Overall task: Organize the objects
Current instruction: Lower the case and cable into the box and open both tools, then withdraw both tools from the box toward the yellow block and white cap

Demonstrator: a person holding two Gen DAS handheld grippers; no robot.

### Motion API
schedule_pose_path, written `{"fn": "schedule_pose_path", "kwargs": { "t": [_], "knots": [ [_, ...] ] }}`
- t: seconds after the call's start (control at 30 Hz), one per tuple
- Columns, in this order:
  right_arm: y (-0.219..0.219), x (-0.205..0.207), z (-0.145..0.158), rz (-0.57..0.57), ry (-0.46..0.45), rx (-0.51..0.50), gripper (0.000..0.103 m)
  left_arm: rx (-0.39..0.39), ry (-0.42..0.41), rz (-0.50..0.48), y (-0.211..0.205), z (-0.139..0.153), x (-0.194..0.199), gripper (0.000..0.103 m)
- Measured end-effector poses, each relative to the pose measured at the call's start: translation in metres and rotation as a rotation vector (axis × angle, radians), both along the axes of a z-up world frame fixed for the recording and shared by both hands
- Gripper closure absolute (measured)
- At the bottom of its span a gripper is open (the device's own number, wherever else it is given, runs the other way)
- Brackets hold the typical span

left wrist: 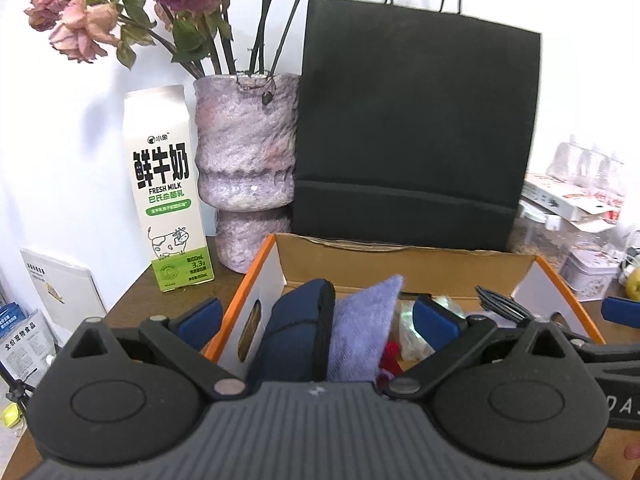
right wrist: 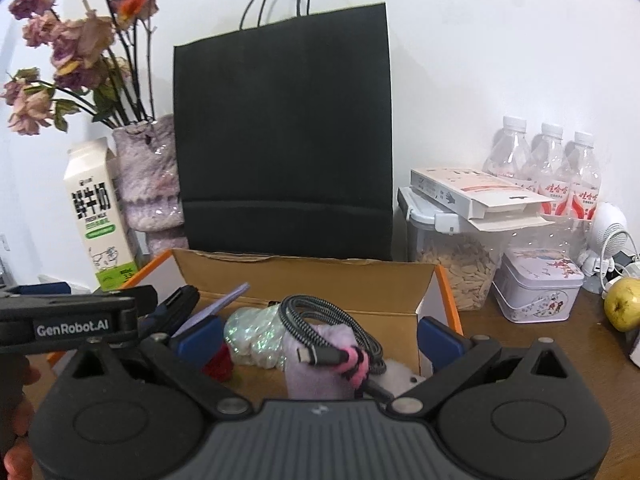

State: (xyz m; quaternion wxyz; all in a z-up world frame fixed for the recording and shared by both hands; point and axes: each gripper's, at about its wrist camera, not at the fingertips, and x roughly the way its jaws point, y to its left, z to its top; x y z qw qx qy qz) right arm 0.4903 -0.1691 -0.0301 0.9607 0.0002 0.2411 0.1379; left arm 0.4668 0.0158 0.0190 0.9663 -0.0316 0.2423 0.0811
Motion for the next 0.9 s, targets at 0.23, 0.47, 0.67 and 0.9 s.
{"fn": "schedule_pose_path", "kwargs": {
  "t": [0.23,0.47,0.67,0.9],
  "knots": [
    [-0.006,-0.035,0.006,0.026,-0.014,-0.010,0.000,-0.006,-0.020,-0.002,-0.007,0.007,-0.041,0.000],
    [-0.016,-0.073,0.009,0.034,-0.024,-0.015,0.000,-0.022,-0.025,-0.007,-0.014,0.011,-0.082,0.000],
    [-0.026,-0.110,0.007,0.044,-0.028,-0.028,0.000,-0.026,-0.008,-0.015,-0.019,0.006,-0.118,0.000],
    [-0.037,-0.152,0.005,0.064,-0.041,-0.044,0.000,-0.023,0.002,-0.021,-0.028,0.000,-0.157,0.000]
  ]
}}
